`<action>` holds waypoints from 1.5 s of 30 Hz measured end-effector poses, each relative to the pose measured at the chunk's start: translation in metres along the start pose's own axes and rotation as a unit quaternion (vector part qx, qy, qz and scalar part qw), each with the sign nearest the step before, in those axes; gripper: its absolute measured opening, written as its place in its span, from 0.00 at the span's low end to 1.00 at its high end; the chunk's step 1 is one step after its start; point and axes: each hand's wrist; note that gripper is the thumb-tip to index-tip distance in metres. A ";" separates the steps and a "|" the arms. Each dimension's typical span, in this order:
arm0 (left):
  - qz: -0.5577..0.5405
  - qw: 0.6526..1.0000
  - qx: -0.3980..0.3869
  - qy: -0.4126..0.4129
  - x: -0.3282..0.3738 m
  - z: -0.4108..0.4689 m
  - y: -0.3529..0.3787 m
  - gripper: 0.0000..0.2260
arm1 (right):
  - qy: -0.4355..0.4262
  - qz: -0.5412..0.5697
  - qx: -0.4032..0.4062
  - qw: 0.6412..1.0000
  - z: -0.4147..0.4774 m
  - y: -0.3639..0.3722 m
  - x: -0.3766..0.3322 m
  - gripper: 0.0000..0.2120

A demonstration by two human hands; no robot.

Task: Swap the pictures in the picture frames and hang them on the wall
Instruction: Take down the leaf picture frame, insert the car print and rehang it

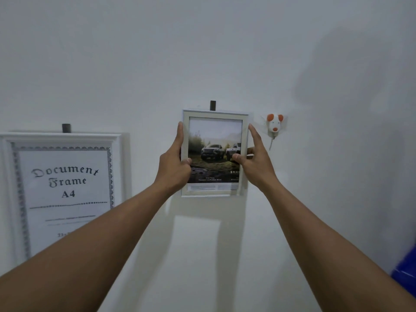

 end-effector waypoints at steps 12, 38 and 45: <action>0.032 0.999 0.030 -0.004 0.010 0.017 0.003 0.42 | -0.019 0.044 -0.019 0.999 0.025 0.003 0.004 0.40; 0.131 0.987 0.096 0.011 0.016 0.006 0.024 0.44 | -0.077 -0.026 0.015 0.997 0.030 0.006 0.023 0.41; 0.136 0.986 0.096 0.013 0.014 0.006 0.023 0.44 | -0.081 -0.031 0.010 0.996 0.028 0.005 0.020 0.41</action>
Point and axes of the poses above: each hand's wrist, its own z-axis towards the middle knuckle, its own y-axis out of the palm, x = y × z, and after that the axes turned 9 degrees about x, right-handed
